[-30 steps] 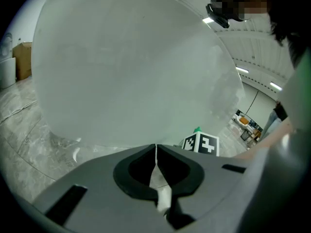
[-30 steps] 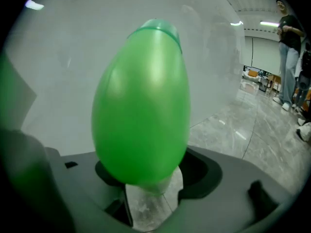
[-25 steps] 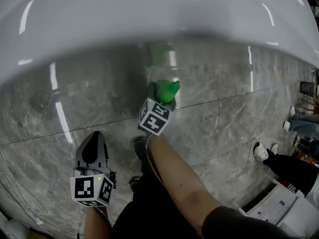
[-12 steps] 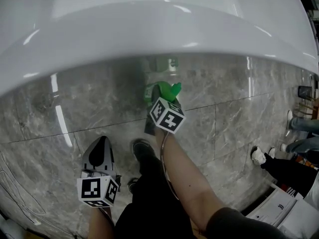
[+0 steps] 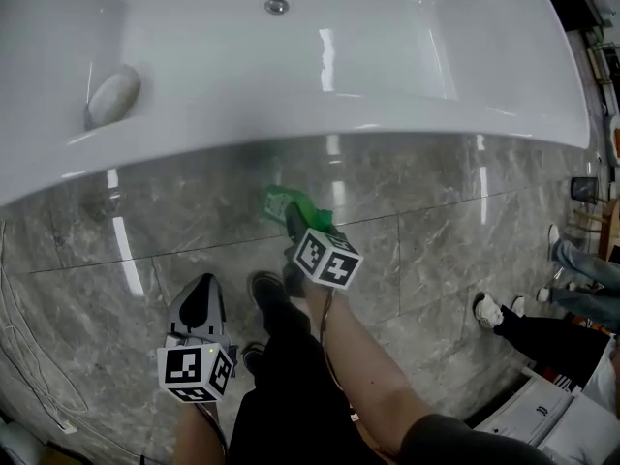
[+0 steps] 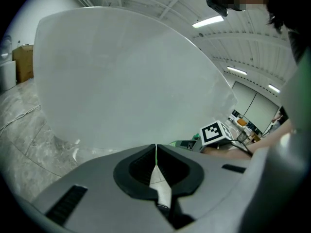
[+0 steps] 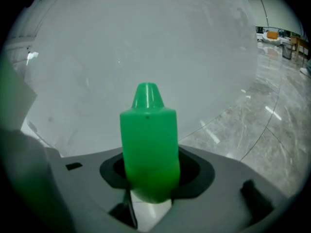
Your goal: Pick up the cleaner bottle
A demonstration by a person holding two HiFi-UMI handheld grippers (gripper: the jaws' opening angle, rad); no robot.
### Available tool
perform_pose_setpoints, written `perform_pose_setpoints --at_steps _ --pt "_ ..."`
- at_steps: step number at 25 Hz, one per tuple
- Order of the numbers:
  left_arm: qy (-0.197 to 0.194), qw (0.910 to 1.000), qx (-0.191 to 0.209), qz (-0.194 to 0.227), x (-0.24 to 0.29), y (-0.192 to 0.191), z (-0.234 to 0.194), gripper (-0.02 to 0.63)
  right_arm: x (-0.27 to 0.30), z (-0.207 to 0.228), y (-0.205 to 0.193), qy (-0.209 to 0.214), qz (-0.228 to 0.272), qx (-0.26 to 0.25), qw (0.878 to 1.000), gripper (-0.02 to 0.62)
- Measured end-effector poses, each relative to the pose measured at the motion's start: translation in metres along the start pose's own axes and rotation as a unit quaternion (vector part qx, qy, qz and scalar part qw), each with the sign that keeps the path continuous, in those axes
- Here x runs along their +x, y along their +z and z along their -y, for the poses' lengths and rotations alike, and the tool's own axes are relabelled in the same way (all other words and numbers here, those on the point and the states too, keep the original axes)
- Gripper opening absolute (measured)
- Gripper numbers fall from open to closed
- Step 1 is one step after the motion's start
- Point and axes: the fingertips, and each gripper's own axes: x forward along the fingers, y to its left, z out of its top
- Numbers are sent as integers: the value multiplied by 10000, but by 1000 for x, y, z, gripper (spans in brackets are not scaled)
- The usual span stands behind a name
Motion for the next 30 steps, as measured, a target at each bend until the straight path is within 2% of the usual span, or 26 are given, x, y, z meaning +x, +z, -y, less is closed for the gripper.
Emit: perform_pose_setpoints --at_steps 7,12,16,20,26,30 --pt "-85 9999 -18 120 -53 41 53 20 -105 -50 15 563 -595 -281 9962 192" --pt "-228 9995 98 172 -106 71 89 20 -188 -86 37 857 -734 -483 9924 192" --pt "-348 9985 182 374 -158 100 117 21 -257 -115 60 990 -684 -660 9905 192" --pt "-479 9965 218 642 -219 131 145 20 -337 -143 81 1163 -593 -619 9895 192" --pt "-784 9914 465 940 -312 161 186 20 -458 -178 105 1432 -217 -138 9894 192" --pt "-933 9884 562 1056 -361 164 206 20 -526 -190 116 1513 100 143 9883 192"
